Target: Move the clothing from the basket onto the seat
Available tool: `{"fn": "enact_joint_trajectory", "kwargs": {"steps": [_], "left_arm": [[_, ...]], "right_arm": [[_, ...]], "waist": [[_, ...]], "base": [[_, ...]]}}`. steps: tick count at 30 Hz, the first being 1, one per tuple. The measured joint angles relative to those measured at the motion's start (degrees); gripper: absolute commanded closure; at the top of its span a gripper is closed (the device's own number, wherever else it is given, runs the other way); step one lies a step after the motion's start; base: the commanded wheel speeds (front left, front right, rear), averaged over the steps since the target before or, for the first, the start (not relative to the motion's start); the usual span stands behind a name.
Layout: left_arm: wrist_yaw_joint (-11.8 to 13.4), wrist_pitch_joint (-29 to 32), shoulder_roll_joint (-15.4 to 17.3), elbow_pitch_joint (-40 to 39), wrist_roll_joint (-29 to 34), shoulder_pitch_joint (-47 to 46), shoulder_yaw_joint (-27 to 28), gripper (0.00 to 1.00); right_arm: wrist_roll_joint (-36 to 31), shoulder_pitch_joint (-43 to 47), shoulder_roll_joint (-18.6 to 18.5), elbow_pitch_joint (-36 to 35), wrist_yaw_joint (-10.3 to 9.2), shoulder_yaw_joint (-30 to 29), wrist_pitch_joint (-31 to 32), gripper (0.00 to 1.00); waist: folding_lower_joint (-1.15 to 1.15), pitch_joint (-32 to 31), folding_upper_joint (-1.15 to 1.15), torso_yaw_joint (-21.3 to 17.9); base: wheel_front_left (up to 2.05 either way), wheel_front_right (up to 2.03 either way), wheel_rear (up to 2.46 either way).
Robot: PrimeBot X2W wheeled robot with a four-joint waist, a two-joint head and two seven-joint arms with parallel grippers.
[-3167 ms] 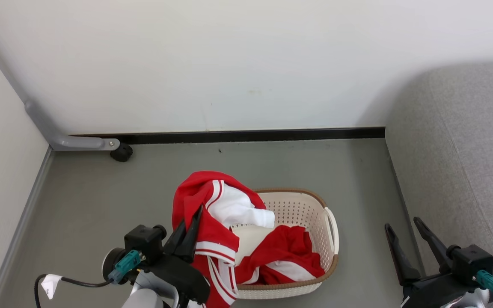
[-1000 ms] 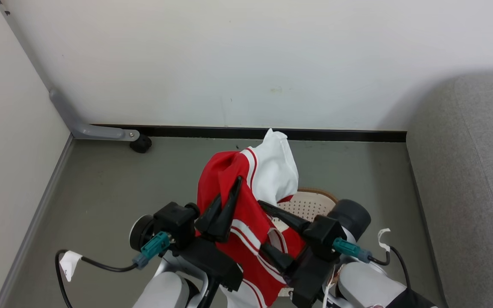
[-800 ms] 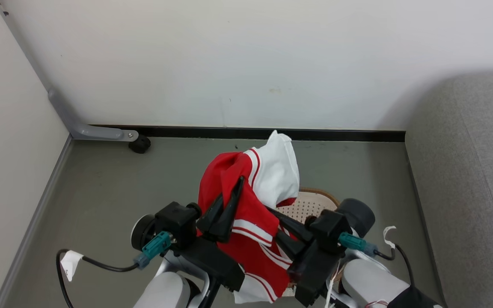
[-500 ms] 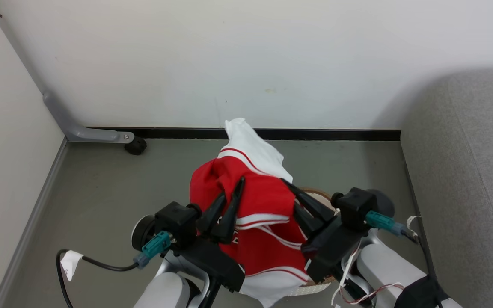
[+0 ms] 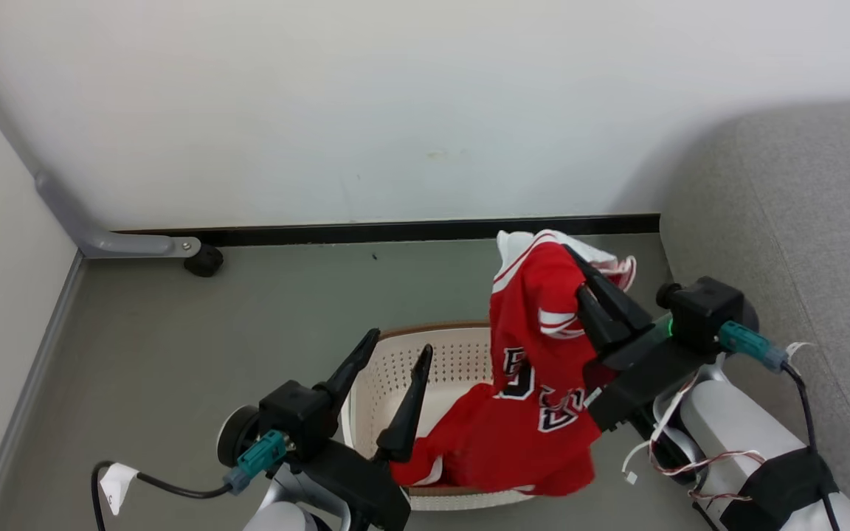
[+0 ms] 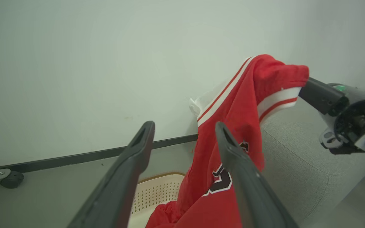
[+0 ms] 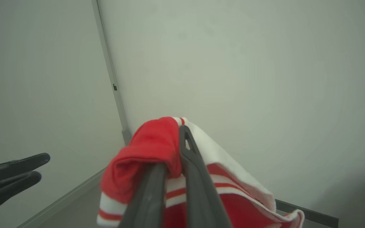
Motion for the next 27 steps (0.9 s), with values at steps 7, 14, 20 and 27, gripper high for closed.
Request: {"fn": "enact_joint_trajectory", "kwargs": {"steps": [7,14,20,27], "left_arm": [[-0.1,-0.8,0.4,-0.7,0.0,1.5,-0.5,0.00],[-0.1,-2.0,1.7,-2.0,0.1,1.8,-0.2,0.00],[-0.1,-2.3,2.1,-2.5,0.1,2.8,-0.1,0.00],[-0.1,-2.7,2.1,-3.1,0.3,3.9,-0.5,0.00]], "right_arm": [[-0.7,0.3,-1.1,-3.2,0.00,-2.5,0.0,1.00],[-1.3,1.6,-1.1,-5.3,0.00,-3.5,0.0,1.00],[-1.6,3.5,-1.6,-6.7,0.00,-4.0,0.0,1.00],[-1.6,4.7,-2.7,-7.9,0.00,-5.5,0.0,1.00]], "waist": [[0.00,0.5,0.00,-2.9],[0.00,1.1,0.00,-6.5],[0.00,1.5,0.00,-10.5],[0.00,1.8,0.00,-15.6]], "base": [[0.00,0.00,0.00],[0.00,0.00,0.00],[0.00,0.00,0.00],[0.00,0.00,0.00]]}}
